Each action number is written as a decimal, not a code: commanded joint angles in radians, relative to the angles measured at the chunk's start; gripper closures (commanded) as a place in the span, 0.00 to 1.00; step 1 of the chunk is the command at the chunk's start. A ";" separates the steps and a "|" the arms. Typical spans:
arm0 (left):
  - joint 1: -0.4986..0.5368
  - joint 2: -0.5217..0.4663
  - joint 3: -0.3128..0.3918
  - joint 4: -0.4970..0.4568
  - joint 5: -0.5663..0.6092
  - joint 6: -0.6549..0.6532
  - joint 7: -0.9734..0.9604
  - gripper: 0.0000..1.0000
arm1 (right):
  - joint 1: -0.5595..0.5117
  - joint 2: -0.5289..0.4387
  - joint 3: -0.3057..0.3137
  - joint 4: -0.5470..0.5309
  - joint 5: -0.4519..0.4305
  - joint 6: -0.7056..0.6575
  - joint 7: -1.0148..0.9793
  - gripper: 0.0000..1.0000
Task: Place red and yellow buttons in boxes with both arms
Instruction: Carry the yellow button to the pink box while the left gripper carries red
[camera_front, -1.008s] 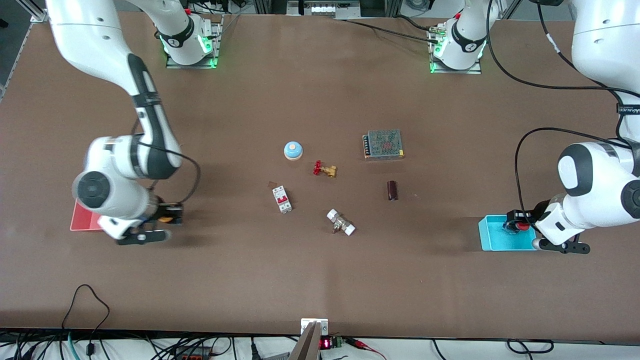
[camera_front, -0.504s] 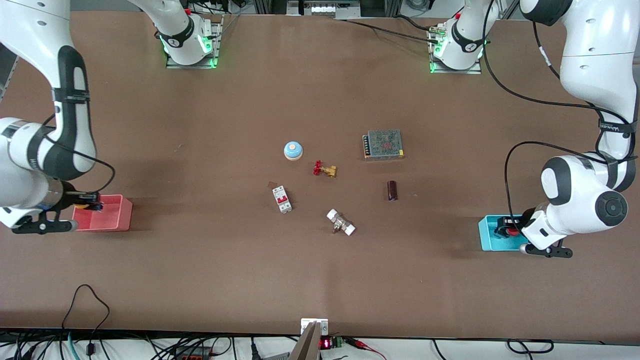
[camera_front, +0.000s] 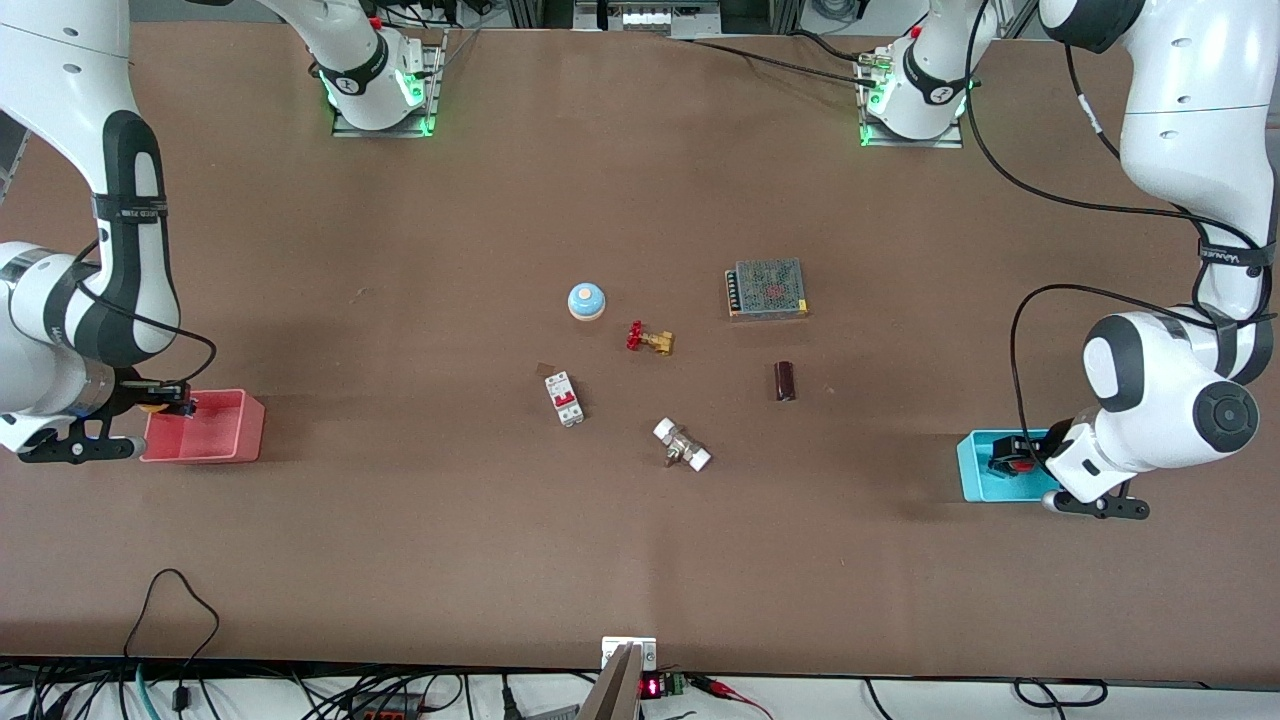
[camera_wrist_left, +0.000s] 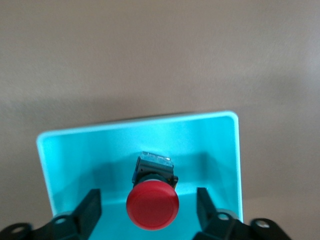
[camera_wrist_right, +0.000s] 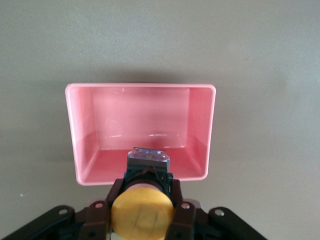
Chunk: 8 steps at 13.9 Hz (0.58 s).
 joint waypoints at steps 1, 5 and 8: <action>0.001 -0.057 -0.004 0.014 -0.005 -0.014 -0.026 0.00 | -0.009 0.023 0.008 -0.002 0.054 0.043 -0.045 0.77; -0.022 -0.158 -0.013 0.004 -0.002 -0.037 -0.104 0.00 | -0.021 0.066 0.008 -0.002 0.128 0.100 -0.128 0.77; -0.030 -0.268 -0.014 0.004 0.000 -0.141 -0.143 0.00 | -0.031 0.092 0.008 -0.001 0.131 0.134 -0.148 0.77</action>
